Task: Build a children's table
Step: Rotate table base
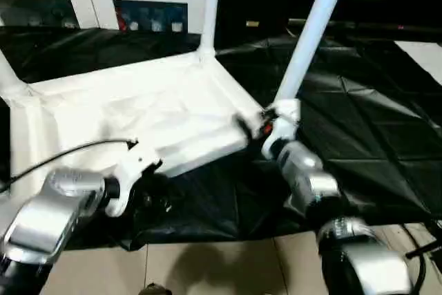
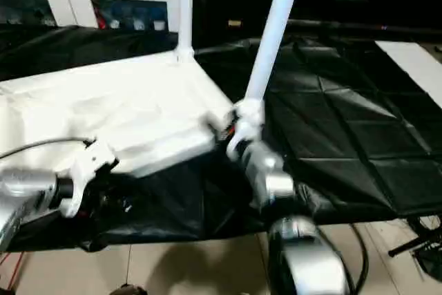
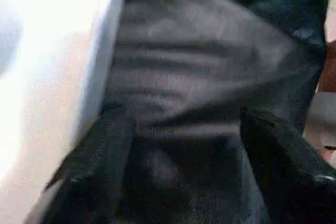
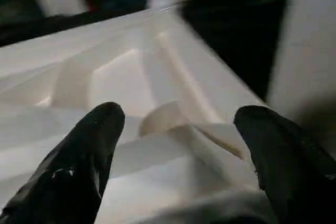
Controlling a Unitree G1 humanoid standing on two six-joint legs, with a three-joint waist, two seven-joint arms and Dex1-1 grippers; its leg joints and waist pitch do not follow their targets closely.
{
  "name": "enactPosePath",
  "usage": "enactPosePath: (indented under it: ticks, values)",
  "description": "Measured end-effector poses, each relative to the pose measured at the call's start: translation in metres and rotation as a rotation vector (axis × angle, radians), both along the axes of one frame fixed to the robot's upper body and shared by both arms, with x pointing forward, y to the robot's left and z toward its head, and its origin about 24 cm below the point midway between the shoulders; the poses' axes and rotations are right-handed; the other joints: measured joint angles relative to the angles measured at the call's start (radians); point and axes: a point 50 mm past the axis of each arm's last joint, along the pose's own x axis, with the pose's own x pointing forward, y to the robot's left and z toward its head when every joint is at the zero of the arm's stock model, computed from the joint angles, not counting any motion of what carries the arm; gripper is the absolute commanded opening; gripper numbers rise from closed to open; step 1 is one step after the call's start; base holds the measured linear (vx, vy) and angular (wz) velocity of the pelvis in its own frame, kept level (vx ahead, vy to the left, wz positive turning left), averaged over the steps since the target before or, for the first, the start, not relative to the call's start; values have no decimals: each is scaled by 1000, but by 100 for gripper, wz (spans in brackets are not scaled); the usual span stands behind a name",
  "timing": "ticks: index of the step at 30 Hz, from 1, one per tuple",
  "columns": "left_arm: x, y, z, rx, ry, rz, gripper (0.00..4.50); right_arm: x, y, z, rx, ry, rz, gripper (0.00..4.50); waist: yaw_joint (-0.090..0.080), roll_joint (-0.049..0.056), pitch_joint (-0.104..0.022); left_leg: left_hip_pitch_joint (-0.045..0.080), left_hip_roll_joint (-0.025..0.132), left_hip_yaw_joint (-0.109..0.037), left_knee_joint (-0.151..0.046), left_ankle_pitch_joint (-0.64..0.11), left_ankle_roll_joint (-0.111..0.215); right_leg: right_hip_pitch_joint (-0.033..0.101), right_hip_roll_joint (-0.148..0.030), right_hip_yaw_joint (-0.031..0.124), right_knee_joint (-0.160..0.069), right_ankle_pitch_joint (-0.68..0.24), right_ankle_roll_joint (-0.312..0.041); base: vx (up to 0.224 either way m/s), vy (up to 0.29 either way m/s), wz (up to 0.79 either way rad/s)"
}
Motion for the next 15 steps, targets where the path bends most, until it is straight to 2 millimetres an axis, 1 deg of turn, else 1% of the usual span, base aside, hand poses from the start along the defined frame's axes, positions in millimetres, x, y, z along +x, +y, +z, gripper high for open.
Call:
enactPosePath:
  ticks: [1, 3, 4, 6, 7, 8, 12, 15]
  values:
    - [0, 1, -1, 13, -8, 16, 392, 2, -4, 0, 3, 5, -42, 398, 1, -3, -1, 0, 0, 0, 0, 0, 0, 0, 0, 0, 1, 0, 0, 0, 0, 0]
    - [0, 4, -3, 37, -19, 33, 414, 5, -13, 0, 17, 21, -106, 398, 1, -4, -1, -1, 0, 0, 3, 0, 0, 0, 0, 0, 2, 0, 0, 0, 0, 0]
    - [0, 4, -3, 46, -29, 40, 418, 6, -24, 0, 15, 30, -159, 398, 3, -5, -1, -2, 0, -1, 5, 0, 0, 1, 0, 1, 3, 0, 0, 0, 0, 0]
    - [1, 6, -3, 63, -47, 58, 425, 7, -44, 0, 4, 40, -239, 398, 3, -7, -1, -2, 0, -1, 8, 0, 0, 1, 0, 1, 3, 1, 2, 0, 0, 0]
    - [2, 7, -3, 71, -59, 69, 438, 8, -56, 0, -6, 41, -275, 398, -2, -8, -1, -2, 0, -1, 8, 0, 0, 1, 0, 1, 3, 1, 3, 0, 0, 0]
    - [3, 8, -3, 75, -66, 74, 446, 9, -62, 2, -12, 36, -293, 398, -6, -9, -1, -2, 0, -1, 9, 0, 0, 0, 0, 1, 4, 2, 4, 0, 0, 0]
    - [7, 8, -6, 77, -107, 109, 446, 13, -77, 12, -28, 11, -343, 398, -19, -11, -2, -2, 1, -2, 9, 0, 0, -2, 0, 1, 4, 5, 11, 0, 0, 0]
    - [9, 7, -8, 79, -137, 125, 446, 13, -94, 17, -31, 2, -371, 398, -21, -12, -1, -3, 2, -2, 9, 0, 0, -4, 1, 1, 6, 5, 11, 0, 0, 0]
